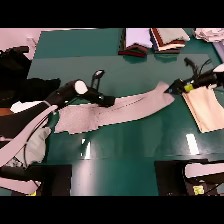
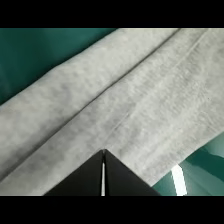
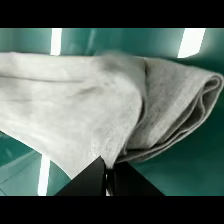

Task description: Fold the shirts.

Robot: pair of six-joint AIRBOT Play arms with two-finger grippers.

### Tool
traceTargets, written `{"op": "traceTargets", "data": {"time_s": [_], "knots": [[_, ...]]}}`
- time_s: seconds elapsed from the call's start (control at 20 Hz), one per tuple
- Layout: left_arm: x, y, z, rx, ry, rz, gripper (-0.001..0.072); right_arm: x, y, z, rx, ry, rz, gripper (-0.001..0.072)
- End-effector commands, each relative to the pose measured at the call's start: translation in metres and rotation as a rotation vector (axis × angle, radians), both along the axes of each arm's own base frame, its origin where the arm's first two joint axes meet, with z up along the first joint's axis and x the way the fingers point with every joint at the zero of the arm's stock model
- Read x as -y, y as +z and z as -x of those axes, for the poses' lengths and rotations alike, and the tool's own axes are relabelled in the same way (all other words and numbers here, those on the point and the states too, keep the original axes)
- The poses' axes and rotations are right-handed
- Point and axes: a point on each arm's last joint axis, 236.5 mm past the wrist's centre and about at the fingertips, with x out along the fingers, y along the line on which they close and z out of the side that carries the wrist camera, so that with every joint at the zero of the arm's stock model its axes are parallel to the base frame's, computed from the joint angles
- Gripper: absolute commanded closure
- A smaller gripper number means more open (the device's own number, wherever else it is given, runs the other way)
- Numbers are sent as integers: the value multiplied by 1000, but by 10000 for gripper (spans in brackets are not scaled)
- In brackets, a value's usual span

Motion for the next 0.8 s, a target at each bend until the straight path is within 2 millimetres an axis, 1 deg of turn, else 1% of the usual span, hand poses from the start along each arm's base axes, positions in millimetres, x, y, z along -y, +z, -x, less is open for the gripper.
{"op": "traceTargets", "data": {"time_s": [0.0, 0.05, 0.1, 0.15, 0.2, 0.25, 0.35, 0.5, 0.6, 0.7, 0.75], "knots": [[30, -14, -6, 3, -45, -1, 687, -32, 82, -7, 179, 42, 37, 699], [34, -17, -7, 2, -53, -2, 687, -46, 104, -7, 230, 64, 44, 699], [36, -21, -8, -5, -55, -5, 687, -60, 121, -4, 268, 88, 45, 699], [36, -25, -8, -10, -59, -11, 687, -75, 136, -1, 301, 110, 42, 699], [36, -29, -7, -17, -60, -16, 687, -88, 147, 3, 323, 133, 38, 699], [35, -32, -7, -19, -61, -21, 687, -103, 156, 8, 338, 159, 31, 699], [34, -34, -9, -13, -62, -27, 687, -125, 168, 15, 353, 195, 17, 699], [27, -34, -9, -11, -85, -61, 686, -152, 180, 24, 376, 244, 0, 699], [17, -19, -18, -26, -85, -60, 687, -168, 185, 29, 394, 275, -10, 699], [-10, 9, -40, 23, -46, -77, 687, -185, 192, 35, 412, 299, -25, 699], [-30, 30, -55, 70, -5, -89, 687, -194, 195, 38, 424, 315, -32, 699]]}}
